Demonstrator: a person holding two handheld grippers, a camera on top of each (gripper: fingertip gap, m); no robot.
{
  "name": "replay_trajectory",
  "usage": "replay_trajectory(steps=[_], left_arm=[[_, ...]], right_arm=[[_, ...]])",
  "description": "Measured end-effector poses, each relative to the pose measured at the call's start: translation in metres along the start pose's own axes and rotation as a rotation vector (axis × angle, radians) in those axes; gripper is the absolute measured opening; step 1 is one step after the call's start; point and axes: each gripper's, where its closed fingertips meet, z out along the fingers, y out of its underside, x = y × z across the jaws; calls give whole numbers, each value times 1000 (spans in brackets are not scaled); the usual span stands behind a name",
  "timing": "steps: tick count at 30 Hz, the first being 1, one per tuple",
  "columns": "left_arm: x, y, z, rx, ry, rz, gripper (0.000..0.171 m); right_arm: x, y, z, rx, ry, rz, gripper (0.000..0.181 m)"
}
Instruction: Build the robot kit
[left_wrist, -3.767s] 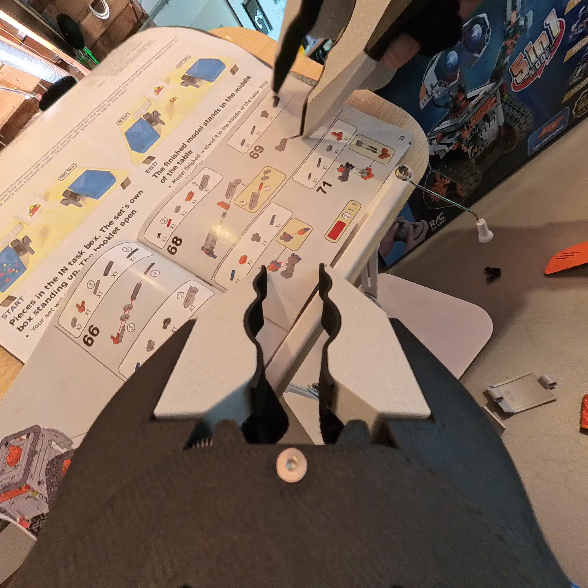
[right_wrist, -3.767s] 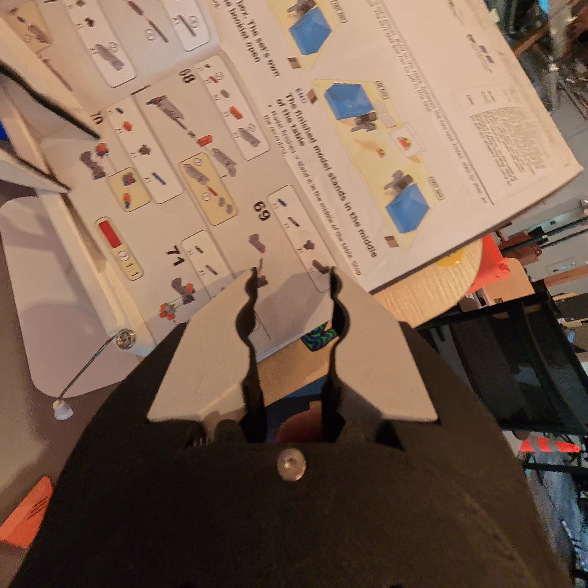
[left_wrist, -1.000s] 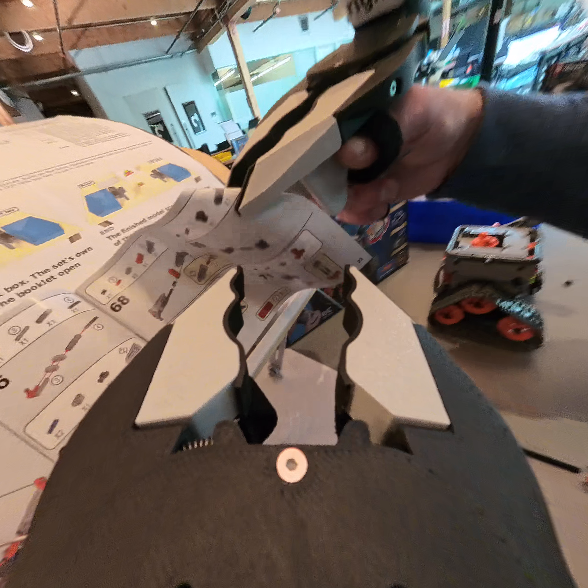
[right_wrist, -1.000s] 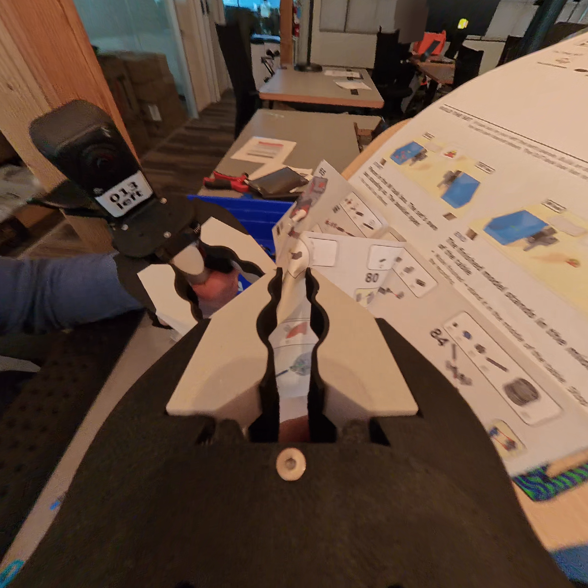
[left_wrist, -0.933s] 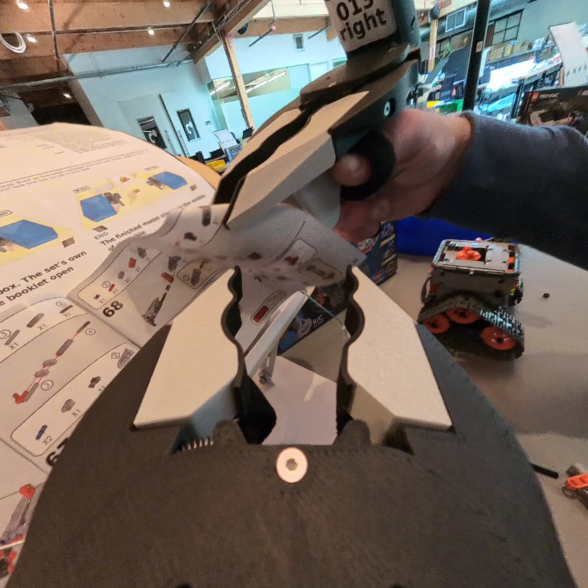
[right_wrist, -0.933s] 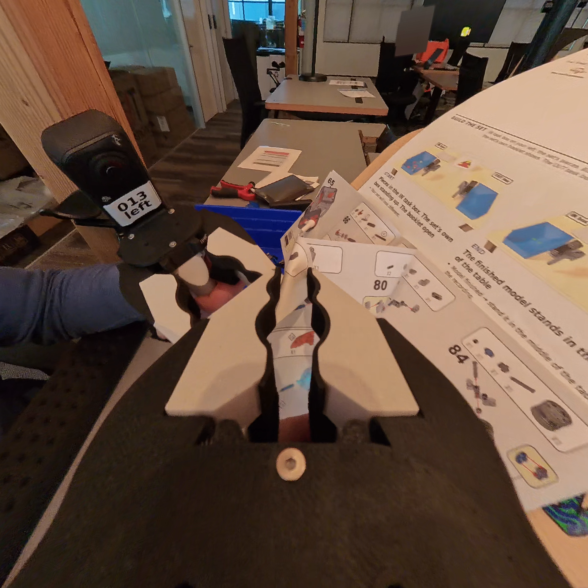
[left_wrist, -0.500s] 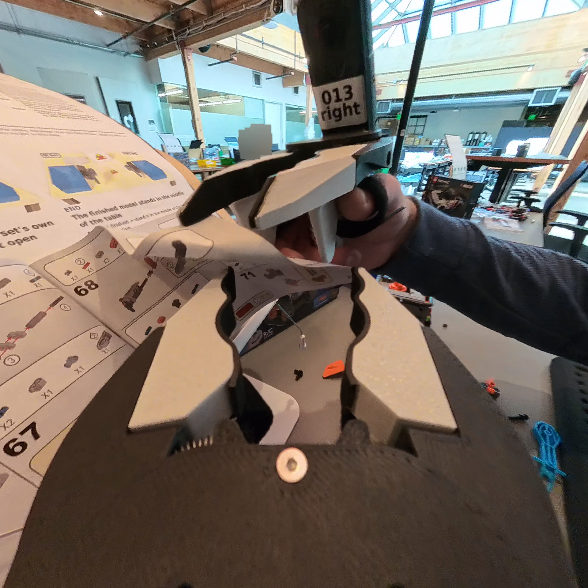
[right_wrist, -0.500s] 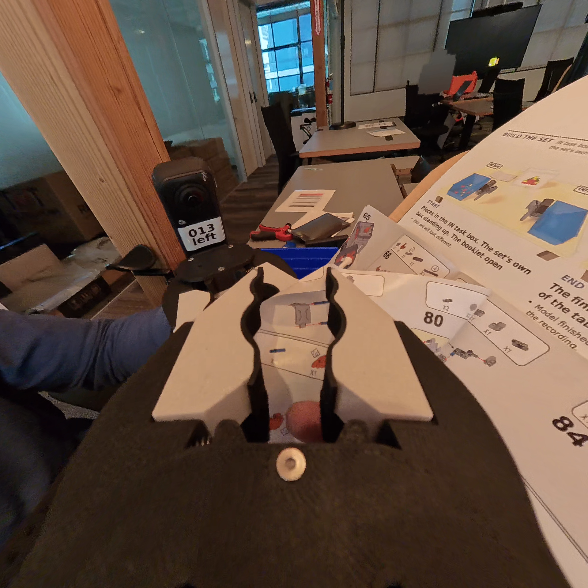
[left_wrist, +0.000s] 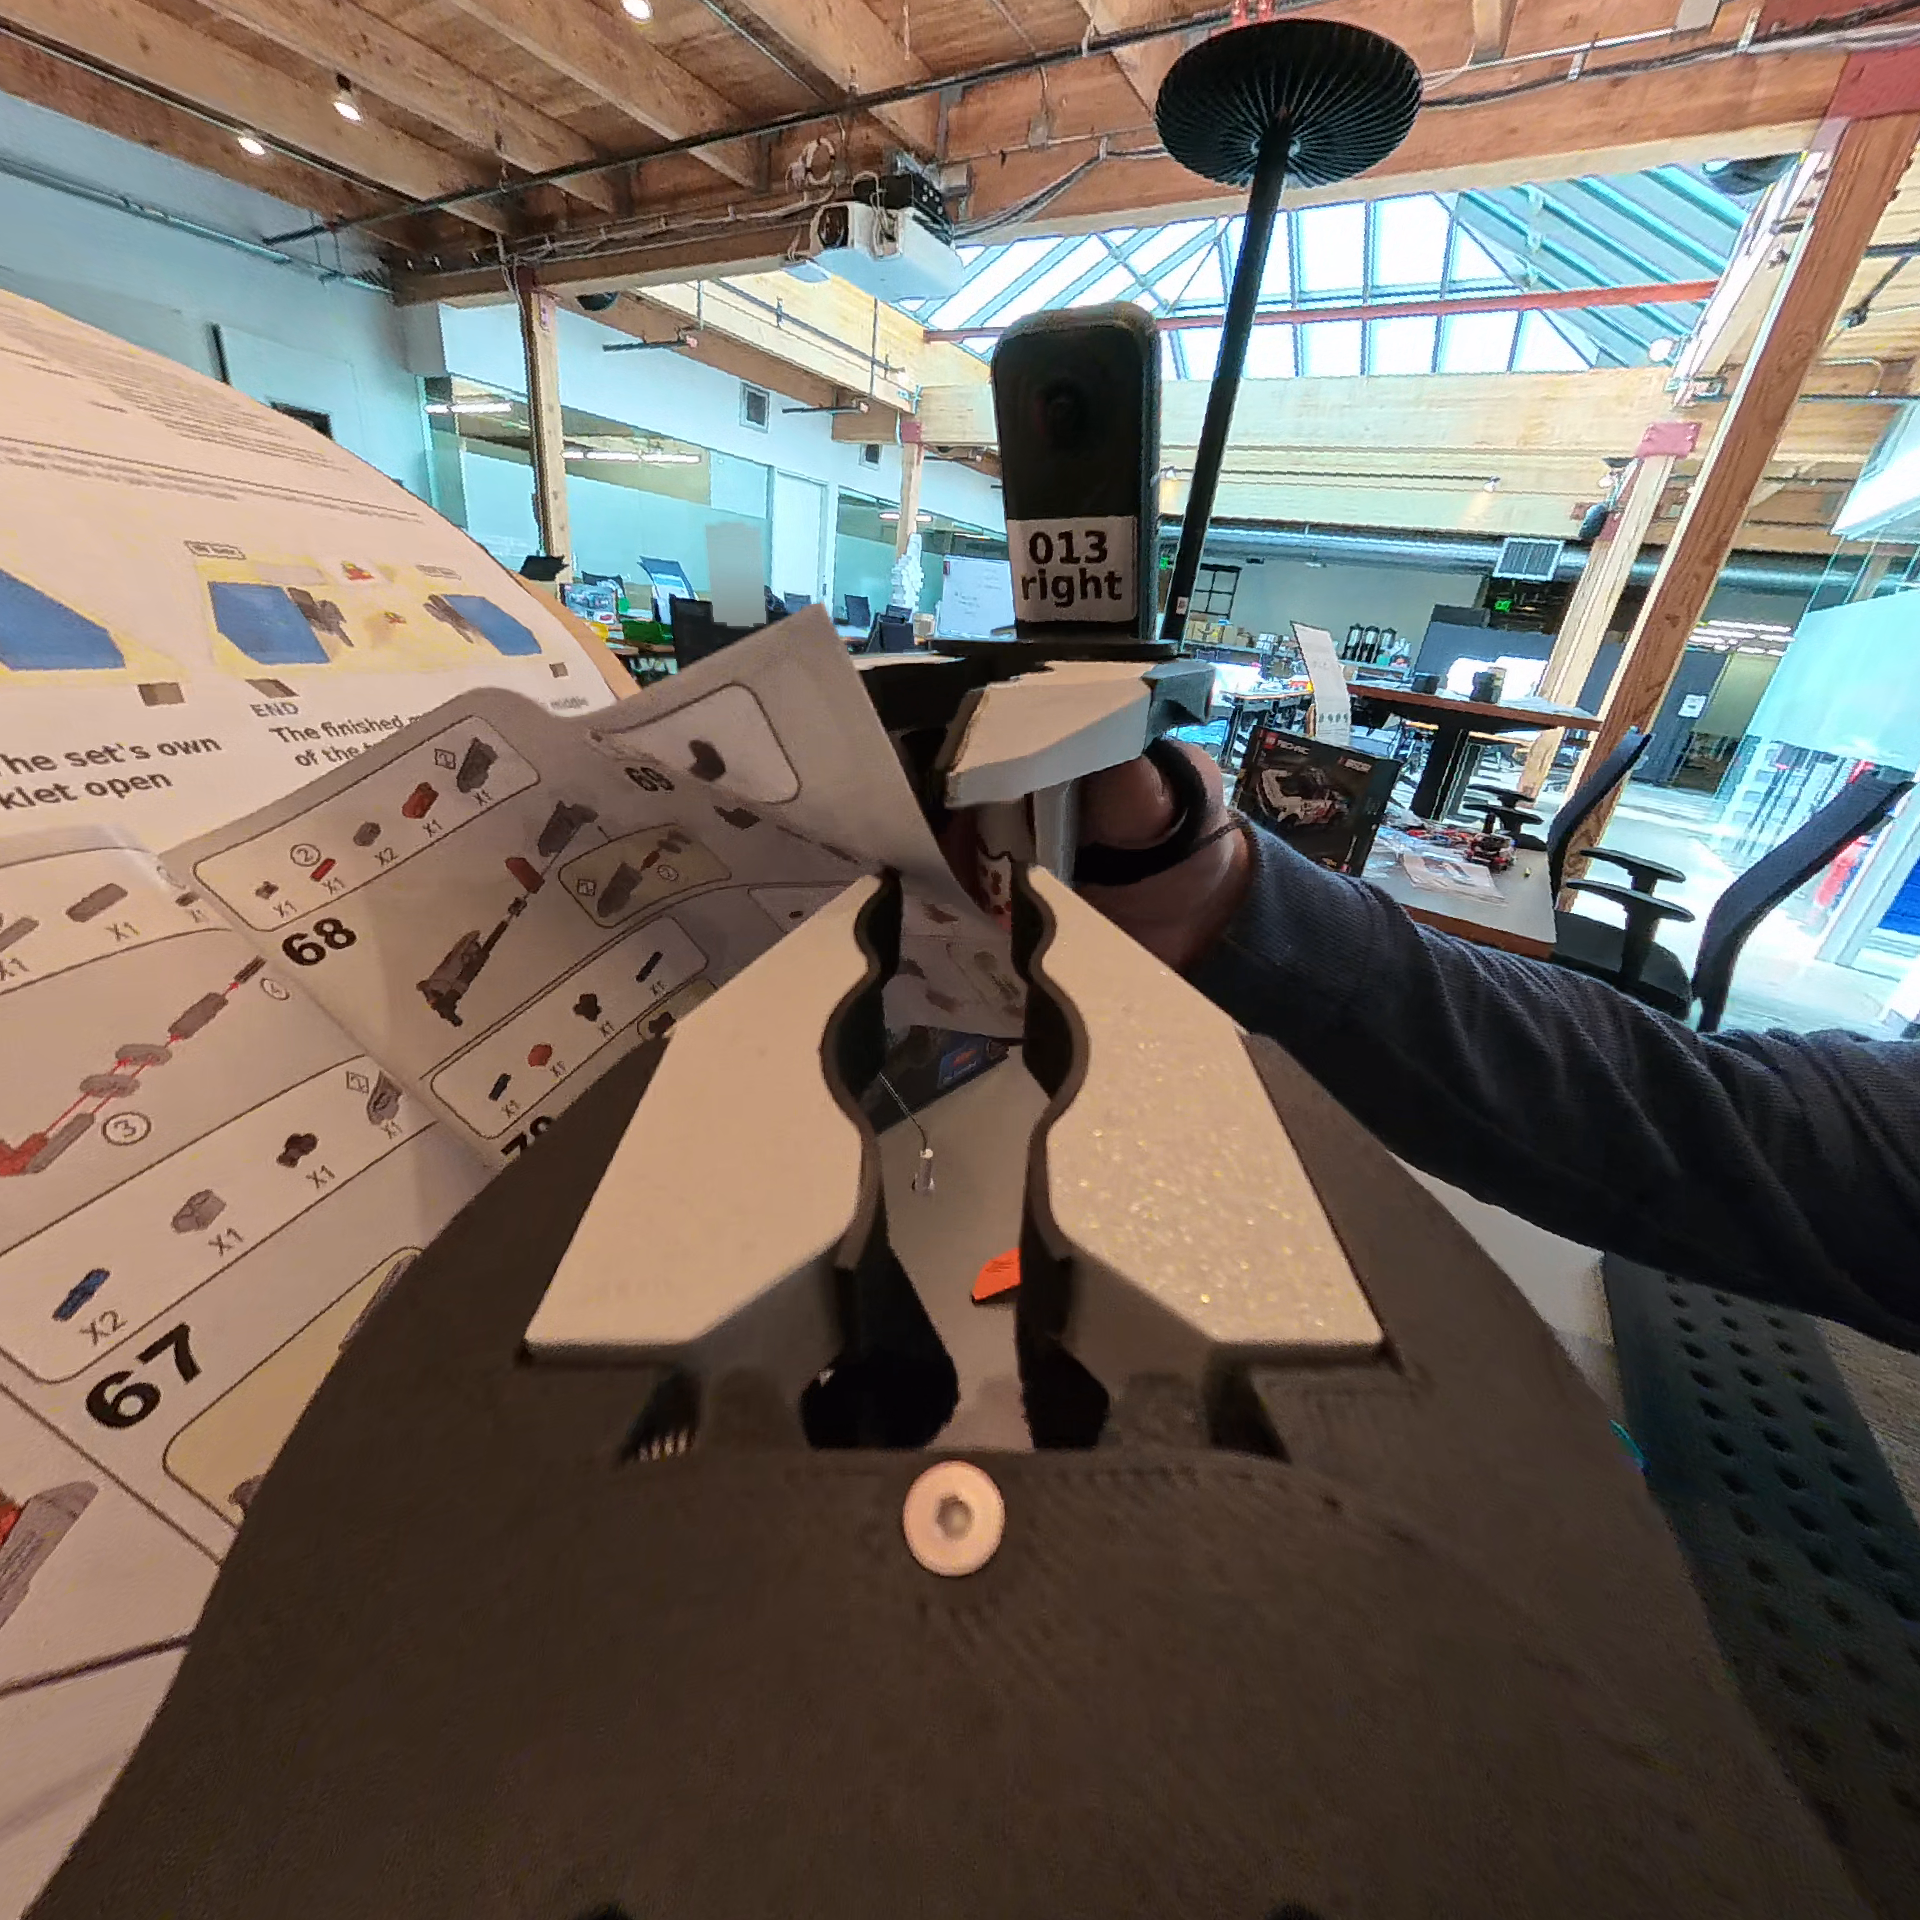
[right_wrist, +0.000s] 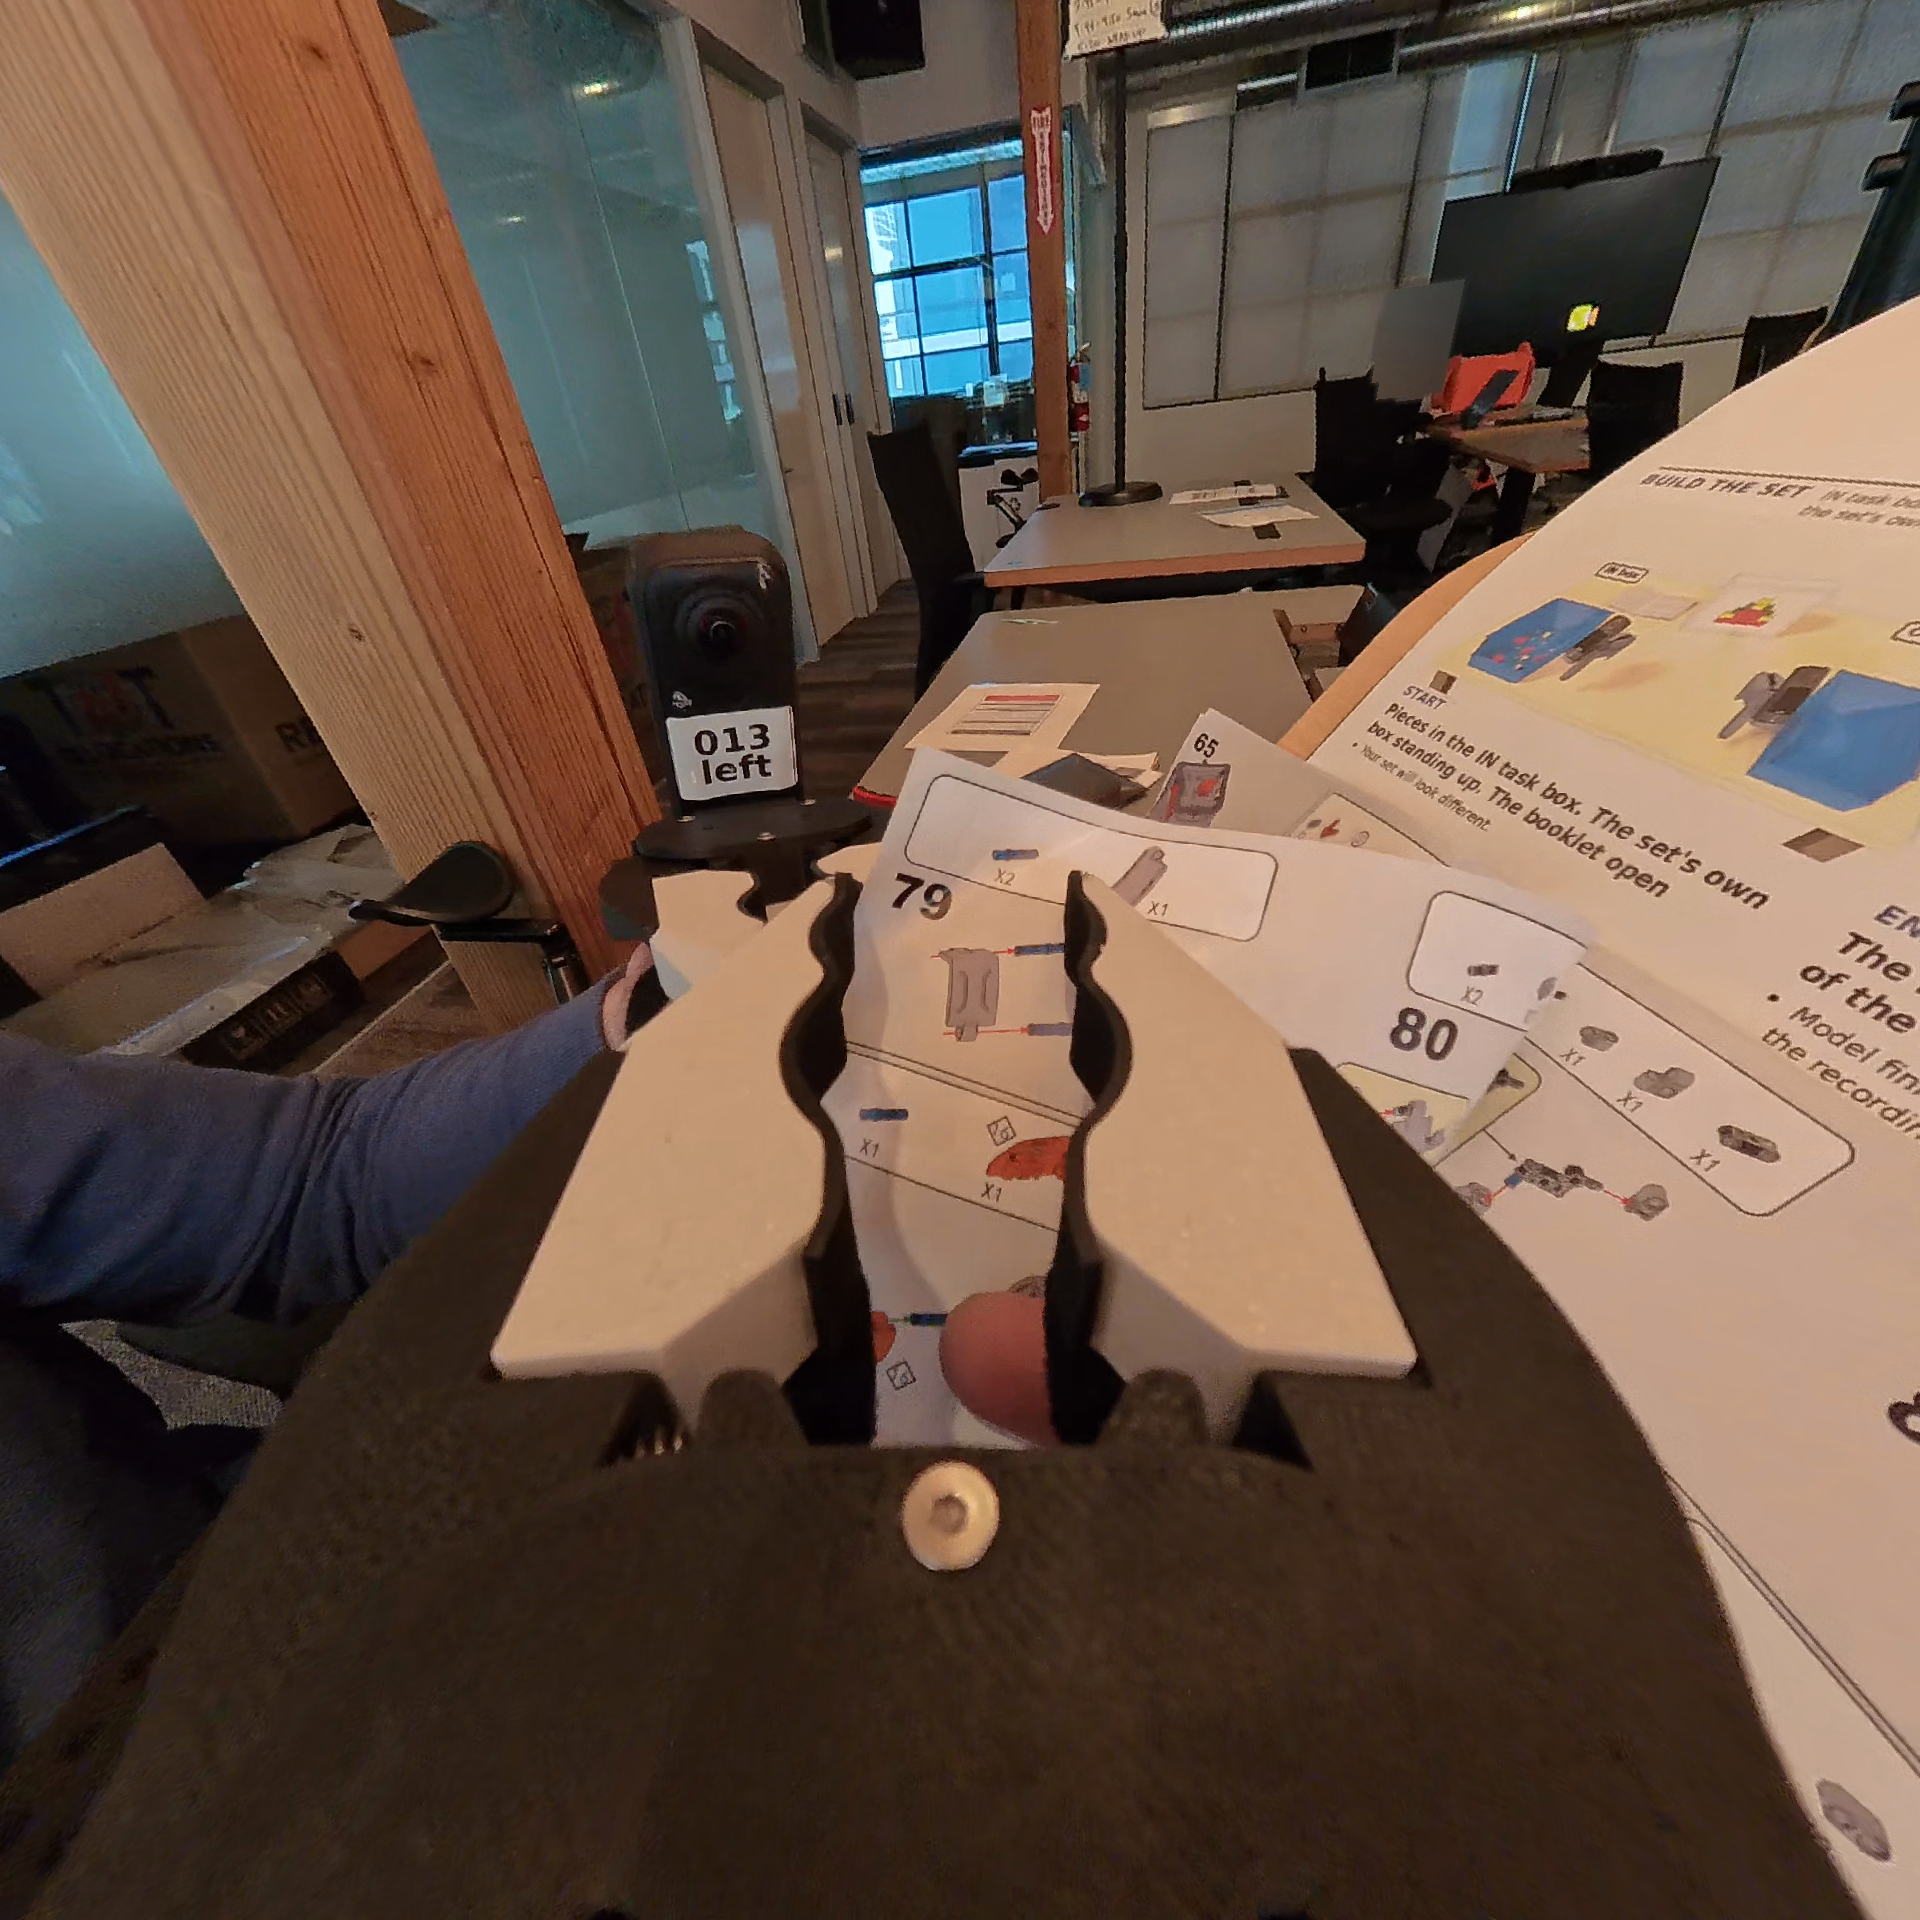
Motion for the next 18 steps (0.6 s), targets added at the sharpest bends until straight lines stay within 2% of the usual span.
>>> replay_trajectory(steps=[3, 9, 18], left_arm=[[1, -2, -1, 13, 11, -4, 5], [-1, -4, -3, 33, 15, -17, 0], [16, -12, 0, 94, 102, -23, 13]], right_arm=[[0, -5, -5, 33, -5, 9, 38], [-1, -7, -10, 32, 3, -7, 38], [-5, -2, -10, 29, -5, -16, 38]])
